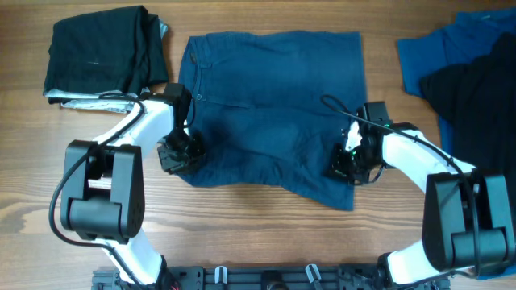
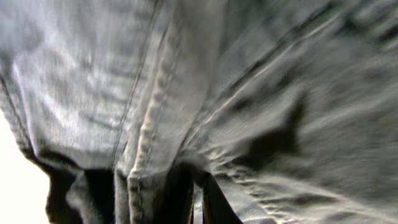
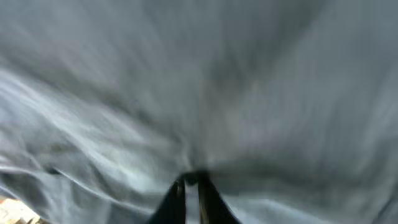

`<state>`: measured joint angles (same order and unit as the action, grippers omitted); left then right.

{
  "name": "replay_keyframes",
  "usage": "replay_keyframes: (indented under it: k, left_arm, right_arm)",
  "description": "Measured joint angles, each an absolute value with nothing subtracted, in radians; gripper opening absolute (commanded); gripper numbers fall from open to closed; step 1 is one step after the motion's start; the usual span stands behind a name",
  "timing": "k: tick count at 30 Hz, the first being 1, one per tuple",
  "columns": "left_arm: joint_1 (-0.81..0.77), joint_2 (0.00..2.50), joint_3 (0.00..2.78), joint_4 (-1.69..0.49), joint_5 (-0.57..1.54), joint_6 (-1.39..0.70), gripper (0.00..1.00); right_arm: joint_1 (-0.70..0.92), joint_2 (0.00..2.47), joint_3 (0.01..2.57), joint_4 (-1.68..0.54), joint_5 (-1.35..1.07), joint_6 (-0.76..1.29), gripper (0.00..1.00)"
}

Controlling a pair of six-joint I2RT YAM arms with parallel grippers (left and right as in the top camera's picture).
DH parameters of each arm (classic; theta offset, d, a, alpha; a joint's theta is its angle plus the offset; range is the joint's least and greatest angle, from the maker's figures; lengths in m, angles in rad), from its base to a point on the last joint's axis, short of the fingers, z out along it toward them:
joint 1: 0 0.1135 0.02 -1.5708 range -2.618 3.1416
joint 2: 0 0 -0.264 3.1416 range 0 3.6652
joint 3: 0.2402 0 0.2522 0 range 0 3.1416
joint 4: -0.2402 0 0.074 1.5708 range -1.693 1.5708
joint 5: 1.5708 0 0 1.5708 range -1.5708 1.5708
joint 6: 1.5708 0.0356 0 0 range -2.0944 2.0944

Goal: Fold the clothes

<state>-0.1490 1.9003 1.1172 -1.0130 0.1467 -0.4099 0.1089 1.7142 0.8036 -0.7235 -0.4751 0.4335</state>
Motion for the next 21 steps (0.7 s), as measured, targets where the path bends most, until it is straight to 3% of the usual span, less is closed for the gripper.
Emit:
replay_keyframes:
  k: [5, 11, 18, 21]
  left_arm:
    - [-0.149, 1.912, 1.109, -1.080, 0.133, -0.410, 0.04]
    - [-0.149, 1.910, 1.106, -1.088, 0.117, -0.410, 0.04]
    - [-0.150, 1.747, 1.260, -1.116, 0.053, -0.410, 0.04]
    - [-0.150, 1.606, 1.346, -1.004, 0.049, -0.411, 0.10]
  right_arm:
    - [0.111, 1.746, 0.767, -0.904, -0.524, 0.412, 0.04]
    - [0.110, 1.756, 0.789, -0.944, -0.485, 0.392, 0.04]
    - [0.106, 1.776, 1.122, -1.131, -0.374, 0.310, 0.04]
    - [0.106, 1.768, 1.218, -1.044, -0.463, 0.256, 0.04]
